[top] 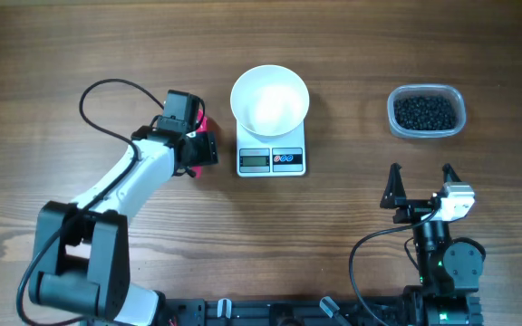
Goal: Scoop item into bowl and weigh 150g on scale
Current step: 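Lift the pink scoop with the left gripper toward the scale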
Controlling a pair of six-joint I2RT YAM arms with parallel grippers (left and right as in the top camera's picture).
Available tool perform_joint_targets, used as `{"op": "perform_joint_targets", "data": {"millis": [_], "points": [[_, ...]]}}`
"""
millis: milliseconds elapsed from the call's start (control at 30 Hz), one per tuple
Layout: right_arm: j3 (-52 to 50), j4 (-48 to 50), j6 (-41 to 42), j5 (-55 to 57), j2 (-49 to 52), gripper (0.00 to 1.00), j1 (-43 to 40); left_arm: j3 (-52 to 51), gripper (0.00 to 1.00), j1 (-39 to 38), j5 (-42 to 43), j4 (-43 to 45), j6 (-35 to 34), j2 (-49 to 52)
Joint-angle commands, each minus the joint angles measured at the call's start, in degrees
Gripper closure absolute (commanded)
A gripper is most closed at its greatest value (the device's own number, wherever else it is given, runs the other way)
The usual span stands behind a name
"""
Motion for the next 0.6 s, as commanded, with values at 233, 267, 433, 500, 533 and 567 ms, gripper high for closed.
{"op": "perform_joint_targets", "data": {"millis": [233, 267, 433, 500, 533, 567], "points": [[-0.07, 0.15, -0.37, -0.50, -0.35, 0.00, 0.44, -0.39, 0.51, -0.04, -0.37, 1.68, -0.52, 2.54], [-0.07, 0.15, -0.37, -0.48, -0.35, 0.00, 0.44, -0.39, 0.54, -0.04, -0.35, 1.68, -0.59, 2.54], [-0.07, 0.15, -0.37, -0.48, -0.35, 0.00, 0.44, -0.37, 0.62, -0.04, -0.35, 1.66, -0.59, 2.54], [-0.07, 0.15, -0.37, -0.50, -0.35, 0.00, 0.44, -0.37, 0.63, -0.04, -0.37, 1.66, -0.59, 2.51], [-0.07, 0.17, -0.37, -0.50, -0.35, 0.00, 0.44, -0.26, 0.63, -0.04, -0.37, 1.68, -0.57, 2.51], [-0.07, 0.15, -0.35, -0.50, -0.35, 0.00, 0.44, -0.13, 0.62, -0.04, -0.39, 1.68, -0.57, 2.43]]}}
